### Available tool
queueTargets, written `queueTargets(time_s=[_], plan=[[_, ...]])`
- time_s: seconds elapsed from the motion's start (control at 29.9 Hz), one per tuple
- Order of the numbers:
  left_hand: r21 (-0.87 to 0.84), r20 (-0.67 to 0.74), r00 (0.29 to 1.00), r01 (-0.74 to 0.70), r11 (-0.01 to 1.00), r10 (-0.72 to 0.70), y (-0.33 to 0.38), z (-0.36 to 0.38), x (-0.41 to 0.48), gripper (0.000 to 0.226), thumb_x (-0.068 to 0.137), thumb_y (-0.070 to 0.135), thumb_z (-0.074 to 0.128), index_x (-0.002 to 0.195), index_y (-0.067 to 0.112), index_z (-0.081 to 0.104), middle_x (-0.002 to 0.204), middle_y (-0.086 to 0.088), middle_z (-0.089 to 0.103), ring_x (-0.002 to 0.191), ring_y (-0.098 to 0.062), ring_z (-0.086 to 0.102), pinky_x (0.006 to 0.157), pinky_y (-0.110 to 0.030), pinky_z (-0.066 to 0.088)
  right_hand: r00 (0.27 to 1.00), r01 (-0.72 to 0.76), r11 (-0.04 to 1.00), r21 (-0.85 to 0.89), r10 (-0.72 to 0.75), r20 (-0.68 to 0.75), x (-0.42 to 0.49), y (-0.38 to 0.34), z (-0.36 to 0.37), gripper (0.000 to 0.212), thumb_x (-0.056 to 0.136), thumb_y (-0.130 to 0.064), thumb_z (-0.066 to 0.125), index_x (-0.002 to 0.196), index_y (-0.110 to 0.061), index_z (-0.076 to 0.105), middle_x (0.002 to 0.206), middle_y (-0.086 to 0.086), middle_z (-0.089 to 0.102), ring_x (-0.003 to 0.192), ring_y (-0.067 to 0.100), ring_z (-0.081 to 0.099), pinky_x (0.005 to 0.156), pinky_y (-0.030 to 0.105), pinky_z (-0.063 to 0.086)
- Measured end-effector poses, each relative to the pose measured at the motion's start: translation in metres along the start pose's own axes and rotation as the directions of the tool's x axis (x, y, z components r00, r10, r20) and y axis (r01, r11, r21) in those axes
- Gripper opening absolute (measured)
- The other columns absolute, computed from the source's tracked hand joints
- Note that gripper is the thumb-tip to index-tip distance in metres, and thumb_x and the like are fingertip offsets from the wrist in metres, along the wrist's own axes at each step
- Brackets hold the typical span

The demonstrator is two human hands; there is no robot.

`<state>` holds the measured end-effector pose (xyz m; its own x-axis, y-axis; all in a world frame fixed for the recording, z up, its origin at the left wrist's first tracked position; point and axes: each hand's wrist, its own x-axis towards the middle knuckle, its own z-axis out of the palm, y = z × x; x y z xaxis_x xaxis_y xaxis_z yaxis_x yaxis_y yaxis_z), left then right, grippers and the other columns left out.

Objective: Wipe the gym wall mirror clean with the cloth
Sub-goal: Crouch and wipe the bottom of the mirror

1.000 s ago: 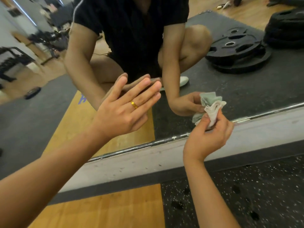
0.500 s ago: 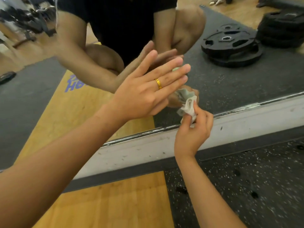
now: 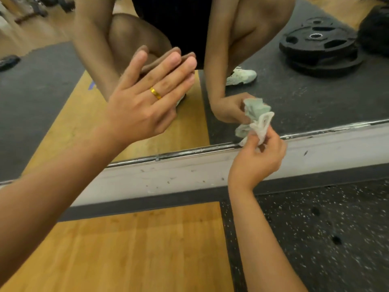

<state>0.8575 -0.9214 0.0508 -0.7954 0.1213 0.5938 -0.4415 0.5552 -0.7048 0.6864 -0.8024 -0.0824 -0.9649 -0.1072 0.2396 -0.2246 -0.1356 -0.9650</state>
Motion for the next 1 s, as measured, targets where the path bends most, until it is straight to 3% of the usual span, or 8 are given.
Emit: queueTargets(time_s=[0.07,0.13,0.27,0.4,0.57,0.77,0.87,1.0], plan=[[-0.003,-0.027,0.999,0.019,1.000,-0.019,0.002,0.002,-0.001,0.061,0.093,0.012,0.061,0.153,0.007,0.048,0.157,-0.011,0.046,0.147,-0.029,0.043,0.126,-0.050,0.012,0.991,-0.057,0.998,0.017,0.059,-0.122,0.015,-0.001,0.004,0.022,0.092,-0.008,0.070,0.114,-0.004,0.073,0.103,-0.001,0.060,0.092,0.010,0.061,0.082,0.027,0.054],[-0.009,-0.039,0.999,0.027,1.000,-0.027,0.006,0.004,0.001,0.059,0.092,0.011,0.058,0.151,0.007,0.050,0.156,-0.011,0.049,0.145,-0.029,0.045,0.126,-0.051,0.014,0.990,-0.063,0.998,0.027,0.066,-0.123,0.002,-0.005,0.010,0.019,0.091,-0.007,0.070,0.109,-0.002,0.073,0.101,0.004,0.061,0.090,0.009,0.059,0.079,0.018,0.050],[-0.012,-0.027,0.999,0.030,0.999,-0.031,0.005,0.002,0.002,0.058,0.093,0.012,0.057,0.150,0.007,0.051,0.155,-0.010,0.049,0.145,-0.028,0.046,0.126,-0.051,0.014,0.986,0.019,1.000,0.013,-0.021,0.164,-0.085,-0.011,0.026,0.024,0.089,0.003,0.070,0.112,0.000,0.073,0.100,0.008,0.058,0.093,0.014,0.055,0.084,0.005,0.038],[-0.032,0.018,1.000,0.004,0.999,-0.003,0.003,-0.001,0.001,0.057,0.095,0.013,0.056,0.151,0.006,0.049,0.157,-0.011,0.047,0.146,-0.029,0.045,0.126,-0.049,0.012,0.948,0.099,0.995,-0.004,-0.093,0.305,-0.101,-0.006,0.026,0.027,0.089,0.003,0.068,0.115,-0.005,0.073,0.103,0.010,0.059,0.096,0.025,0.058,0.083,0.020,0.047],[-0.109,0.062,0.997,-0.031,0.994,0.038,-0.002,-0.008,0.001,0.054,0.099,0.011,0.051,0.152,0.004,0.048,0.158,-0.013,0.045,0.147,-0.032,0.042,0.125,-0.050,0.013,0.995,-0.056,0.998,0.022,0.054,0.080,-0.068,-0.010,0.023,0.016,0.091,-0.003,0.072,0.107,-0.004,0.070,0.101,0.001,0.057,0.087,0.003,0.056,0.077,0.035,0.053],[-0.347,0.088,0.996,0.033,0.937,-0.003,0.018,-0.019,-0.039,0.047,0.097,0.006,0.058,0.143,0.002,0.057,0.153,-0.015,0.050,0.144,-0.033,0.046,0.120,-0.058,0.032,0.915,-0.018,0.997,0.070,-0.012,0.403,-0.087,-0.018,0.015,0.022,0.092,-0.013,0.077,0.111,-0.009,0.067,0.107,-0.012,0.055,0.096,-0.001,0.057,0.081,0.038,0.058],[-0.509,0.132,0.952,0.305,0.805,-0.278,0.050,-0.027,-0.078,0.031,0.097,0.000,0.062,0.127,-0.004,0.069,0.138,-0.017,0.064,0.131,-0.032,0.060,0.105,-0.051,0.051,0.841,0.005,0.997,0.077,-0.046,0.539,-0.081,-0.012,0.005,0.039,0.092,-0.006,0.076,0.129,-0.005,0.063,0.121,-0.003,0.054,0.113,0.000,0.058,0.094,0.029,0.058],[-0.591,0.343,0.713,0.670,0.450,-0.612,0.103,-0.023,-0.090,0.024,0.099,0.012,0.066,0.120,0.000,0.072,0.117,-0.010,0.073,0.102,-0.021,0.071,0.082,-0.041,0.060,0.703,0.035,0.994,0.102,-0.097,0.705,-0.076,-0.005,-0.017,0.066,0.091,0.016,0.055,0.153,-0.005,0.046,0.140,0.007,0.048,0.132,0.011,0.054,0.112,0.032,0.048]])
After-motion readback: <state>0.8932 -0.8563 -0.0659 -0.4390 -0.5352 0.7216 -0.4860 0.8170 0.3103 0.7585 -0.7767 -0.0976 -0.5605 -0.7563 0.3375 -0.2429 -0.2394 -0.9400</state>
